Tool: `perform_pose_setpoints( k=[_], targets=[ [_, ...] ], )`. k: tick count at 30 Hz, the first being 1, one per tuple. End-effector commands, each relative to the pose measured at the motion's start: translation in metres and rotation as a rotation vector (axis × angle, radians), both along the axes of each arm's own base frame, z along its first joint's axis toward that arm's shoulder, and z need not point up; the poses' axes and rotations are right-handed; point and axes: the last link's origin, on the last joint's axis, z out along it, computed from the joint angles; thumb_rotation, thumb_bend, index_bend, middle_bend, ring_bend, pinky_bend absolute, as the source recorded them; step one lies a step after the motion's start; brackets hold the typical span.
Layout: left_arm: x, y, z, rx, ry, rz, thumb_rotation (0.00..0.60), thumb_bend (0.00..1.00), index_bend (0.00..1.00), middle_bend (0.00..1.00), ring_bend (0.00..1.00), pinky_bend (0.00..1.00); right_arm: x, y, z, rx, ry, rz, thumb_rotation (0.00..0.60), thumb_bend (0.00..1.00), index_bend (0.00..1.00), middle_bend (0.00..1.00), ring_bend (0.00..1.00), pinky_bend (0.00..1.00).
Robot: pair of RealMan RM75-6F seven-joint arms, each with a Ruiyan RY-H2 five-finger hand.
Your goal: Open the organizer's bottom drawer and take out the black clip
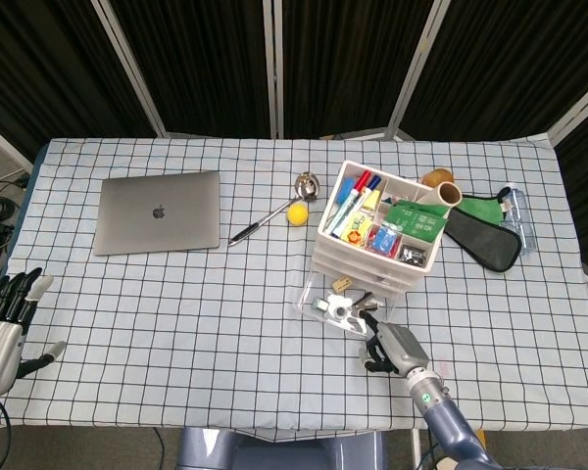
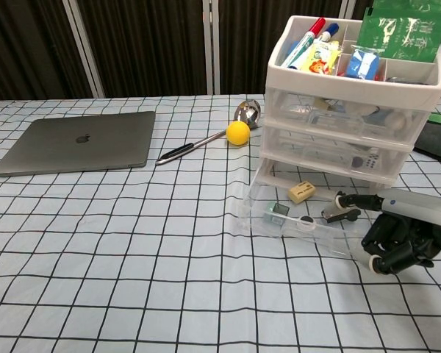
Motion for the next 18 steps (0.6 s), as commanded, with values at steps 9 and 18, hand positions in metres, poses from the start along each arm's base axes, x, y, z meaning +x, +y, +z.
perform_pose_setpoints(
  k=[9, 18],
  targets=[
    [0.0, 0.0, 0.002, 0.009, -0.004, -0.001, 0.6, 0.17, 0.0, 0.0, 0.0, 0.0, 0.008, 0.004, 0.009, -0.036, -0.013, 0.04, 0.6, 0.22, 0.11, 0.89, 0.96, 0.86],
    [0.0, -0.001, 0.003, 0.013, -0.006, -0.003, 0.6, 0.17, 0.0, 0.0, 0.0, 0.0, 0.014, 0.013, 0.017, -0.047, 0.016, 0.065, 0.6, 0.22, 0.11, 0.89, 0.96, 0.86]
  ],
)
